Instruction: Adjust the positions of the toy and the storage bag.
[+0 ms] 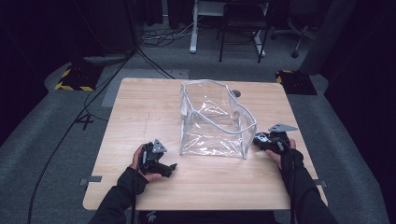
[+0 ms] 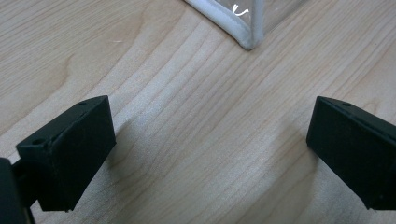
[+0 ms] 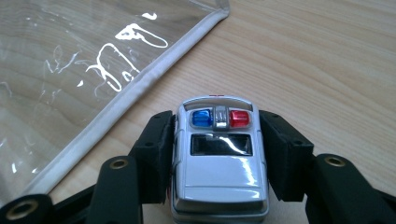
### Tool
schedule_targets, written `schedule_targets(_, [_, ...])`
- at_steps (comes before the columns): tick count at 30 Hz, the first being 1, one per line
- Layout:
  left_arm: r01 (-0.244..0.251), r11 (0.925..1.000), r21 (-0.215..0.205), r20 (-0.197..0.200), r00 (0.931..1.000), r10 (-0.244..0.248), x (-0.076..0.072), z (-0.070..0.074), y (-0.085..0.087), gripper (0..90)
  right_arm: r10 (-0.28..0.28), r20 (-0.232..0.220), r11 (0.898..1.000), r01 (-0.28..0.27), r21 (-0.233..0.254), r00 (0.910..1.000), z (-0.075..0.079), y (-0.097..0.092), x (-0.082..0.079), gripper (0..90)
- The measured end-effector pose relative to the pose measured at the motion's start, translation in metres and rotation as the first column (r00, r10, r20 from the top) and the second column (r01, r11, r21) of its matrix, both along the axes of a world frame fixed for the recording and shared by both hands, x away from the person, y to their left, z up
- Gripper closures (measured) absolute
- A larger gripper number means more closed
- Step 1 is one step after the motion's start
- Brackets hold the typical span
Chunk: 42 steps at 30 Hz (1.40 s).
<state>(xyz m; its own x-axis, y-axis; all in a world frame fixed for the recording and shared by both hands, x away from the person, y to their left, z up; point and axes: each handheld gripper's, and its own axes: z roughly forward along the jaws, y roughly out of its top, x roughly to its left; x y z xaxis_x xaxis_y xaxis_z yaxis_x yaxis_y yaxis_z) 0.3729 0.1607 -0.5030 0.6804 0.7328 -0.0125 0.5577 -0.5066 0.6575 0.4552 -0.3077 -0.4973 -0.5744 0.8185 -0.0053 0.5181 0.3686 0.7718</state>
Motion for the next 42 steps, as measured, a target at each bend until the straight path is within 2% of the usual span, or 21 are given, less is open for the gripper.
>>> schedule_targets(3, [0.002,1.0000,0.002,-0.002,1.0000,-0.002,0.000,0.000,0.000,1.5,-0.012,-0.002,1.000,0.012,0.005,0.9999,0.000,0.003,0.007,48.3])
schedule_targets(6, [0.004,1.0000,0.002,-0.005,1.0000,-0.004,0.000,0.000,0.000,1.5,-0.017,0.007,1.000,0.017,-0.011,0.9998,-0.001,0.003,0.014,48.3])
schedule_targets(10, [0.003,1.0000,0.003,-0.004,1.0000,-0.003,-0.001,0.000,0.000,1.5,-0.027,0.006,1.000,0.027,0.000,0.9996,-0.001,0.002,0.021,48.2])
schedule_targets(12, [0.003,1.0000,0.003,-0.003,1.0000,-0.003,-0.001,0.000,0.000,1.5,-0.021,0.004,1.000,0.021,-0.009,0.9998,0.000,0.002,0.022,48.1])
schedule_targets(15, [0.001,1.0000,0.002,0.000,1.0000,-0.001,-0.001,0.000,0.000,1.5,-0.025,-0.004,1.000,0.025,0.007,0.9997,-0.002,0.000,0.023,47.3])
schedule_targets(17, [0.013,0.9999,-0.002,-0.013,0.9998,-0.013,-0.001,0.000,0.000,1.5,-0.023,-0.026,1.000,0.023,-0.007,0.9994,-0.003,-0.001,0.022,38.4])
schedule_targets(20, [0.013,0.9999,0.000,-0.011,0.9999,-0.013,-0.001,0.000,0.001,1.5,-0.024,-0.020,1.000,0.024,-0.020,0.9995,-0.004,-0.003,0.018,31.9])
schedule_targets(27, [0.017,0.9999,0.002,-0.006,0.9998,-0.017,-0.001,0.000,0.001,1.5,-0.014,-0.030,0.999,0.013,-0.030,0.9995,-0.004,-0.004,0.016,26.8])
schedule_targets(30, [0.016,0.9998,-0.010,-0.021,0.9997,-0.016,-0.002,0.000,0.001,1.5,-0.016,-0.026,1.000,0.016,-0.026,0.9995,-0.004,-0.005,0.016,29.1])
schedule_targets(32, [0.012,0.9999,0.001,-0.004,0.9999,-0.012,-0.002,0.000,0.002,1.5,-0.008,-0.015,1.000,0.008,-0.021,0.9999,-0.005,-0.007,0.014,34.1])
schedule_targets(33, [0.009,1.0000,-0.002,-0.004,0.9999,-0.009,-0.002,0.000,0.002,1.5,-0.022,-0.015,1.000,0.022,-0.006,0.9997,-0.005,-0.007,0.012,37.3])
schedule_targets(37, [0.010,1.0000,-0.002,0.004,0.9999,-0.010,-0.002,0.000,0.002,1.5,-0.014,-0.009,1.000,0.014,-0.006,0.9999,-0.005,-0.009,0.012,42.7])
schedule_targets(38, [-0.006,1.0000,0.000,-0.016,0.9999,0.006,-0.004,0.000,0.002,1.5,-0.008,-0.007,1.000,0.007,-0.007,0.9999,-0.005,-0.009,0.012,43.7])
schedule_targets(42, [-0.006,1.0000,0.000,-0.013,0.9999,0.006,-0.004,0.000,0.001,1.5,0.002,-0.003,1.000,-0.002,-0.009,1.0000,-0.004,-0.010,0.010,47.6])
